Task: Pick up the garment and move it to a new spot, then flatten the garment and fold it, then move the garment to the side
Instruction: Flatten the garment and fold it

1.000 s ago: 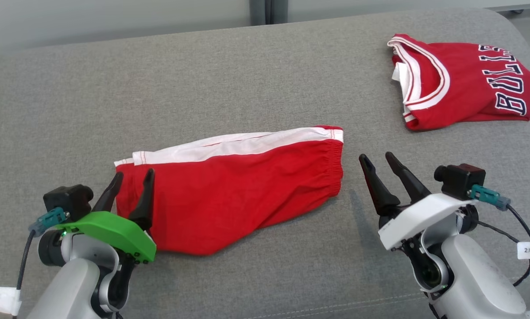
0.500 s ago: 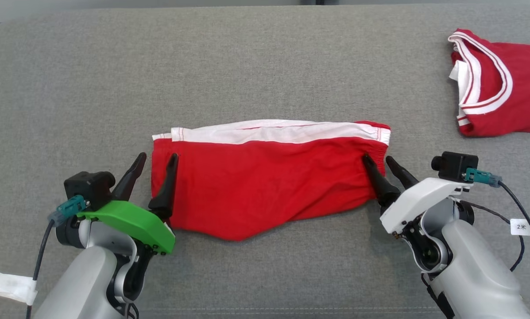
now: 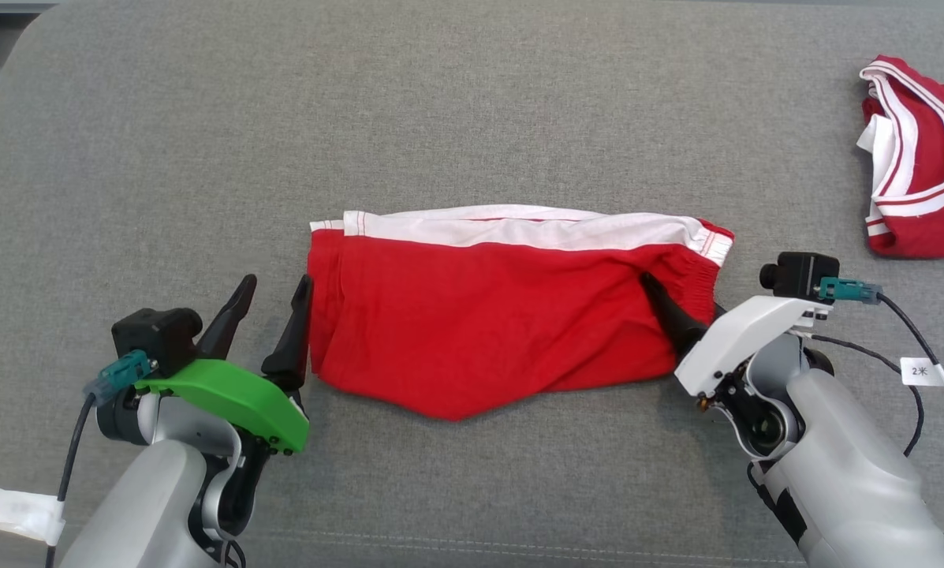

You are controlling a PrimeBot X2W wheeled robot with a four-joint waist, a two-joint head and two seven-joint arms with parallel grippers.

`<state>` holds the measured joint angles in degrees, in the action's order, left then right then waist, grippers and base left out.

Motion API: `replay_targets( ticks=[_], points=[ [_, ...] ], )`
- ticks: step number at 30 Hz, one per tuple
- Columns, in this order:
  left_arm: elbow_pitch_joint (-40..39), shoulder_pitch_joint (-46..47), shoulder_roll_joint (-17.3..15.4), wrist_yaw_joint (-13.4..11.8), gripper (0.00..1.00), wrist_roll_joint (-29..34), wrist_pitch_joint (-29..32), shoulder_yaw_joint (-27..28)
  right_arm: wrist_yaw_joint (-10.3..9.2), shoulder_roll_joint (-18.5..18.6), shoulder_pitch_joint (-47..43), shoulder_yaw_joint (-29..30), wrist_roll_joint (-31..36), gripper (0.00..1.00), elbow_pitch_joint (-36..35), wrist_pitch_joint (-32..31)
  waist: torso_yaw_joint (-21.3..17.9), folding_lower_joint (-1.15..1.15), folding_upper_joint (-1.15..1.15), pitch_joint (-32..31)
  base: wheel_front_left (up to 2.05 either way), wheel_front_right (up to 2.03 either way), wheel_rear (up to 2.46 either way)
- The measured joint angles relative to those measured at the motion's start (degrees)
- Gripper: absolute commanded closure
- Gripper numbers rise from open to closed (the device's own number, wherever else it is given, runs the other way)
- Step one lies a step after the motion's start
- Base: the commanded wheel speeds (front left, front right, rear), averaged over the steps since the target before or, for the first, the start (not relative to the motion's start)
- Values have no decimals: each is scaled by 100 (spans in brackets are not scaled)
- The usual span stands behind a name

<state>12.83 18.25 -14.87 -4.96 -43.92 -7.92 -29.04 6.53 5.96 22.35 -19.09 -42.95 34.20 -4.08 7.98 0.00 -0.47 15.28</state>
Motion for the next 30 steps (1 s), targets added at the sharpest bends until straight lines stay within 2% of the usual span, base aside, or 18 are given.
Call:
replay_targets(
  ticks=[10,17,22,26,30],
  points=[
    [81,-40,-3,-1,0,0,-121,90,13,-3,65,-93,41,100,168,166,-102,0,0,-195,0,0,0],
    [89,-74,11,-1,0,0,-131,65,51,558,65,93,118,100,221,364,-230,0,0,-390,0,0,0],
    [86,-102,141,0,0,-3,-175,-21,51,860,59,183,124,100,265,348,-255,0,0,-550,0,0,0],
    [83,-177,160,1,0,-19,-174,-60,51,778,44,122,-37,100,250,41,-208,0,0,-651,0,0,0],
    [86,-236,189,1,0,-25,-174,-73,52,396,34,1,-405,100,145,-328,-110,0,0,-715,0,0,0]
  ],
)
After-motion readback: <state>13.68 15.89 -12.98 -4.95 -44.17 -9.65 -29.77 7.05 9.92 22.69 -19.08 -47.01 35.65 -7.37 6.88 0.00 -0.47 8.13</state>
